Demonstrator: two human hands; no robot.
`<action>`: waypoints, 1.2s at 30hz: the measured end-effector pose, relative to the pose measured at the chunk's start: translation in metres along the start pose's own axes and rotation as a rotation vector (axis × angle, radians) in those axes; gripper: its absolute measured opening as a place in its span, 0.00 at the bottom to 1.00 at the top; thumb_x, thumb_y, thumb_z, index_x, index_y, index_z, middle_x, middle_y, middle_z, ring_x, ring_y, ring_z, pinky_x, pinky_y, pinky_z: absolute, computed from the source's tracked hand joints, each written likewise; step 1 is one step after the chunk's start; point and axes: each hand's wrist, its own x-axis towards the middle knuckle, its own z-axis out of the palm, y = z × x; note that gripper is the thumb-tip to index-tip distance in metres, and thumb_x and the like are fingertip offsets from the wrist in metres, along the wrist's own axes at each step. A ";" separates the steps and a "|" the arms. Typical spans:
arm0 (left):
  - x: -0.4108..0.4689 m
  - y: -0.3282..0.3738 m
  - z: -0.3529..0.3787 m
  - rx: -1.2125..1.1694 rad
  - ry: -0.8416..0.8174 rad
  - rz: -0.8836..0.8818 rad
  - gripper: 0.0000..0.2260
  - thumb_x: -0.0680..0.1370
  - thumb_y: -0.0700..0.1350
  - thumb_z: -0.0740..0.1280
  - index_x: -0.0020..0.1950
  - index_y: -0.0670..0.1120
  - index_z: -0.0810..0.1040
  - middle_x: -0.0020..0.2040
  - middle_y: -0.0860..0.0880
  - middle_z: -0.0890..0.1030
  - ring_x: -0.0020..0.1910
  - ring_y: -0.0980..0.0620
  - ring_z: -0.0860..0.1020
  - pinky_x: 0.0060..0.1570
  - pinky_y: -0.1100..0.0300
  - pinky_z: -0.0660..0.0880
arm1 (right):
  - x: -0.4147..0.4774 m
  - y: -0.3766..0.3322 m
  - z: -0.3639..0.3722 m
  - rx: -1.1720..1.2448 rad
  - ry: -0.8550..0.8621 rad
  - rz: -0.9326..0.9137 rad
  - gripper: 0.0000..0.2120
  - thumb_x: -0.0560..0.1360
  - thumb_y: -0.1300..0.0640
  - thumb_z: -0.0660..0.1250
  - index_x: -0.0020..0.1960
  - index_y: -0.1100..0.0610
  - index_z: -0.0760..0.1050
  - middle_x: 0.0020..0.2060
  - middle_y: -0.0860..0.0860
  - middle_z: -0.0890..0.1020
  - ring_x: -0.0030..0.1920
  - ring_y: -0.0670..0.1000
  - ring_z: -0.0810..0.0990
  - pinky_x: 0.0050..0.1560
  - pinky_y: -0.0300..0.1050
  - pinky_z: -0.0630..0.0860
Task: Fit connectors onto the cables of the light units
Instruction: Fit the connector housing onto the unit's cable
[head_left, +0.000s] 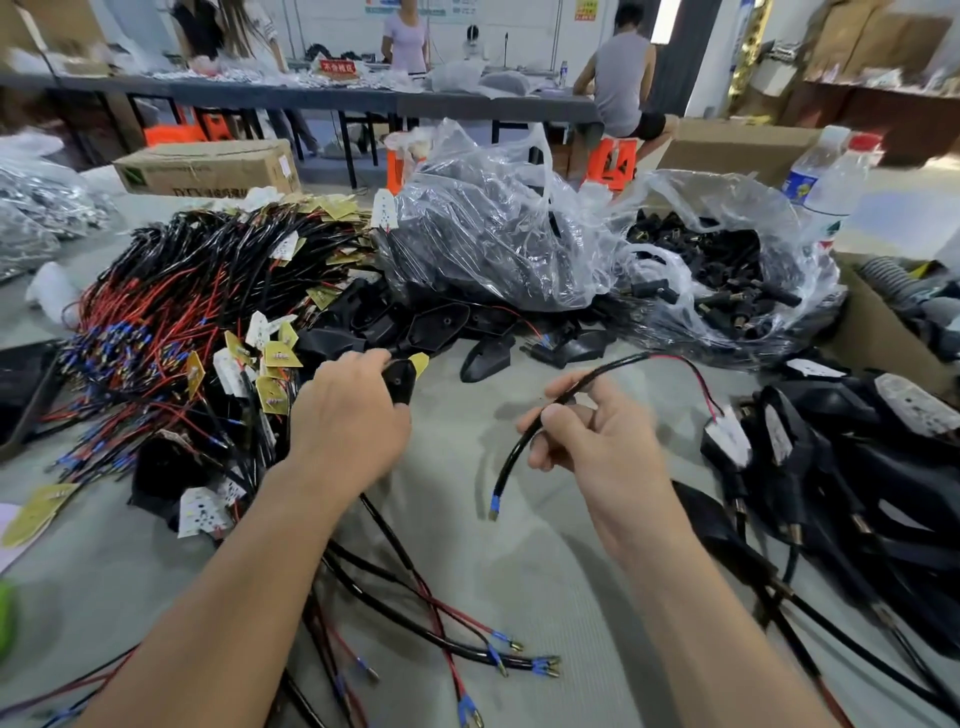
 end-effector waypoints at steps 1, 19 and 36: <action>0.002 0.001 0.004 0.039 -0.009 -0.015 0.23 0.75 0.48 0.71 0.70 0.50 0.74 0.60 0.47 0.81 0.58 0.42 0.77 0.55 0.49 0.74 | -0.002 0.000 0.001 -0.050 -0.051 -0.013 0.10 0.79 0.72 0.60 0.51 0.59 0.73 0.36 0.56 0.85 0.28 0.50 0.75 0.33 0.42 0.75; 0.023 0.043 0.028 0.052 0.072 0.284 0.26 0.74 0.43 0.69 0.73 0.49 0.73 0.68 0.49 0.76 0.69 0.45 0.72 0.68 0.50 0.68 | 0.014 0.005 -0.027 -0.097 0.407 -0.170 0.12 0.80 0.64 0.63 0.48 0.53 0.83 0.26 0.47 0.76 0.25 0.41 0.65 0.27 0.31 0.62; -0.050 0.041 0.028 -0.527 -0.157 0.197 0.39 0.63 0.48 0.80 0.69 0.68 0.69 0.55 0.66 0.80 0.55 0.62 0.79 0.57 0.63 0.74 | 0.004 -0.002 -0.006 0.105 0.286 -0.239 0.08 0.80 0.68 0.62 0.52 0.58 0.77 0.36 0.58 0.84 0.30 0.51 0.78 0.35 0.44 0.77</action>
